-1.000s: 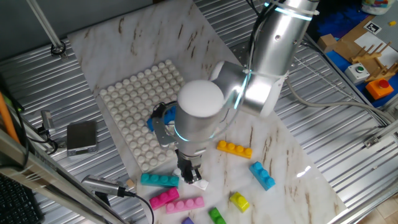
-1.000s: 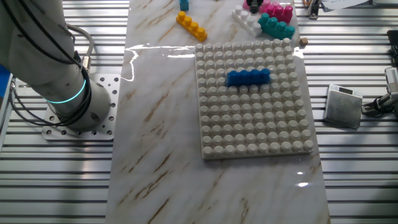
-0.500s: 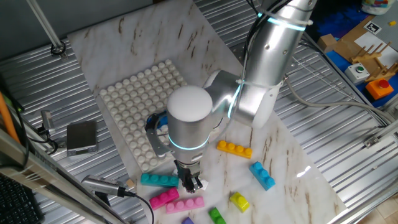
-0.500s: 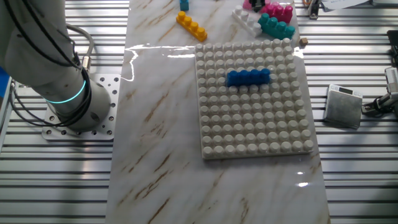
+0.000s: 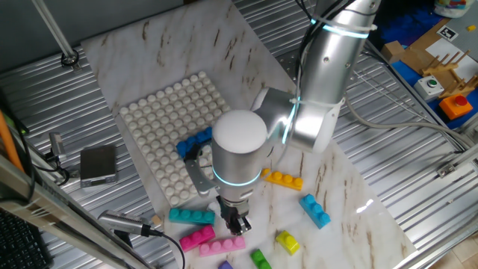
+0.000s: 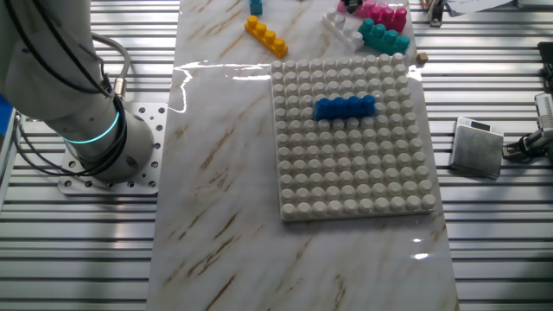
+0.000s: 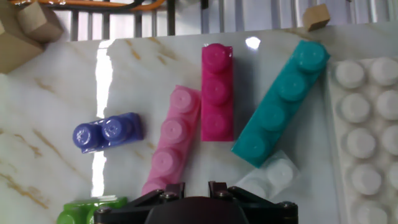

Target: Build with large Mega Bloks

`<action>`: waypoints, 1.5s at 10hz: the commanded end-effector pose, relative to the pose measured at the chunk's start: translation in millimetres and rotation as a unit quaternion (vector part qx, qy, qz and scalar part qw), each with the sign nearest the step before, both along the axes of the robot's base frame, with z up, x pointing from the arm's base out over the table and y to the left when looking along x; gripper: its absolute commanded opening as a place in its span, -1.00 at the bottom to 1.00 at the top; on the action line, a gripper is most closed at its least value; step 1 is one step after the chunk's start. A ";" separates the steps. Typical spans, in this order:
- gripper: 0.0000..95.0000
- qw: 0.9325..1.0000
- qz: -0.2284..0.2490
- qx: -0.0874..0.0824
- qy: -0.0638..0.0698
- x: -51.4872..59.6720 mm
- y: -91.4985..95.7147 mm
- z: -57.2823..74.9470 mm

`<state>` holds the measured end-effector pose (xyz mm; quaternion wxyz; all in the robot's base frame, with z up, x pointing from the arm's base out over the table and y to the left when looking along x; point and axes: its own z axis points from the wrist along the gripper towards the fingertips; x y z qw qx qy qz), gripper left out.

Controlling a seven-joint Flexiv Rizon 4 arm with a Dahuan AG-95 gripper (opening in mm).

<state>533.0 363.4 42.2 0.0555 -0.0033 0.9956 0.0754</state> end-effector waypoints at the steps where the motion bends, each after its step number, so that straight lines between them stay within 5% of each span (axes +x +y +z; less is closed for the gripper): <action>1: -0.60 1.000 0.004 -0.001 0.000 -3.4 -0.2 0.3; 10: -0.60 1.000 0.029 -0.011 -0.003 -52.7 3.1 -11.4; 15: -0.60 0.999 0.048 -0.012 -0.002 -65.2 -13.4 -4.8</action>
